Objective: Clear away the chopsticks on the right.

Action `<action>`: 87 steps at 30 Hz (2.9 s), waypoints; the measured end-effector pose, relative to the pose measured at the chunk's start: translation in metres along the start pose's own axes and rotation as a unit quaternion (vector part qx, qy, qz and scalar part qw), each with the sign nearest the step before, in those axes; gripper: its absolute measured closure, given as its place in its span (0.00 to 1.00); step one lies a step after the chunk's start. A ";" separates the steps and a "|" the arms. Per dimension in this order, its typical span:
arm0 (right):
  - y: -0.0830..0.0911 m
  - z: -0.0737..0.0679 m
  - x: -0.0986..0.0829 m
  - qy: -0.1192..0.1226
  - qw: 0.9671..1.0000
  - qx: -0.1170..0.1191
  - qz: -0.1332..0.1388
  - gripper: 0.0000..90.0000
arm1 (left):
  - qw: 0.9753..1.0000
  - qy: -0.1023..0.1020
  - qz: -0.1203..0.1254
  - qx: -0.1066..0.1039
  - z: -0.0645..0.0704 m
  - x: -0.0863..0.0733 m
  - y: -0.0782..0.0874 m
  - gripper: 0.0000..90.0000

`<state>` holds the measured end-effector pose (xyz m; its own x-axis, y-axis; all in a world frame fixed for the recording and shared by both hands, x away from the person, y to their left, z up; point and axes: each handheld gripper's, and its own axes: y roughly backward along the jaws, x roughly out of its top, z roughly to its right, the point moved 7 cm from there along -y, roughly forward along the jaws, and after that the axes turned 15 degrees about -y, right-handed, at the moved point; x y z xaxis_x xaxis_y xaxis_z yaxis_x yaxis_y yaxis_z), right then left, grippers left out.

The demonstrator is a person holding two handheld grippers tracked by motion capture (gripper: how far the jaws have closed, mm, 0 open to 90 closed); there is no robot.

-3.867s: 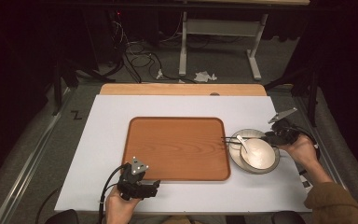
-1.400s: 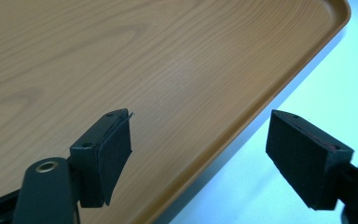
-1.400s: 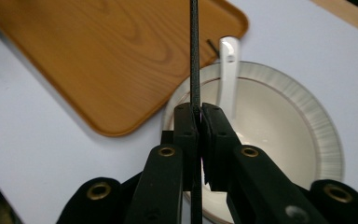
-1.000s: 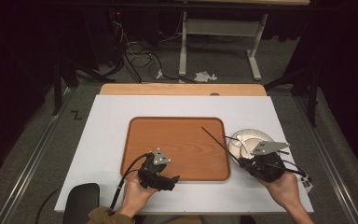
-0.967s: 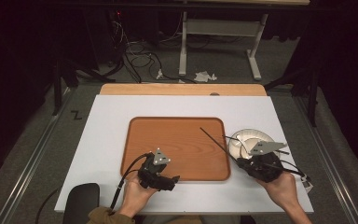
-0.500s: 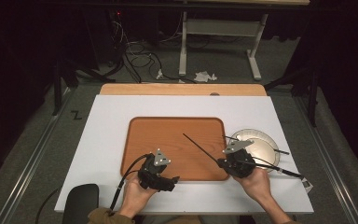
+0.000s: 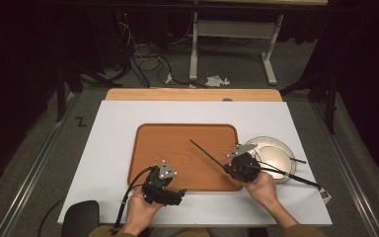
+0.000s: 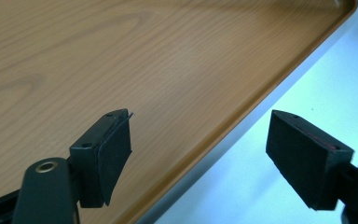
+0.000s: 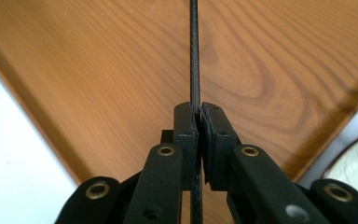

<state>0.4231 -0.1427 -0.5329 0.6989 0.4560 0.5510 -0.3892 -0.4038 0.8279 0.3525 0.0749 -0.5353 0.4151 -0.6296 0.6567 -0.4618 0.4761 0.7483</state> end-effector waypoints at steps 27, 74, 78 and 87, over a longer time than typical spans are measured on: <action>-0.015 0.020 -0.003 -0.035 0.998 -0.056 -0.020 0.84 | 1.000 0.003 -0.001 0.006 0.001 -0.004 0.005 0.25; 0.062 0.034 0.003 -0.026 0.997 0.044 0.057 0.65 | 1.000 0.002 -0.012 0.003 0.001 -0.005 0.001 0.24; 0.071 0.042 0.005 -0.035 0.995 0.053 0.071 0.65 | 1.000 0.006 -0.011 0.003 -0.001 -0.005 0.001 0.24; 0.098 0.075 0.001 -0.076 0.992 0.047 0.090 0.66 | 1.000 0.008 -0.012 0.005 -0.001 -0.006 0.000 0.24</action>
<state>0.4305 -0.2409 -0.4588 0.7079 0.2483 0.6612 -0.4631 -0.5437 0.6999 0.3504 0.0796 -0.5390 0.4389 -0.6303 0.6404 -0.4594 0.4551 0.7628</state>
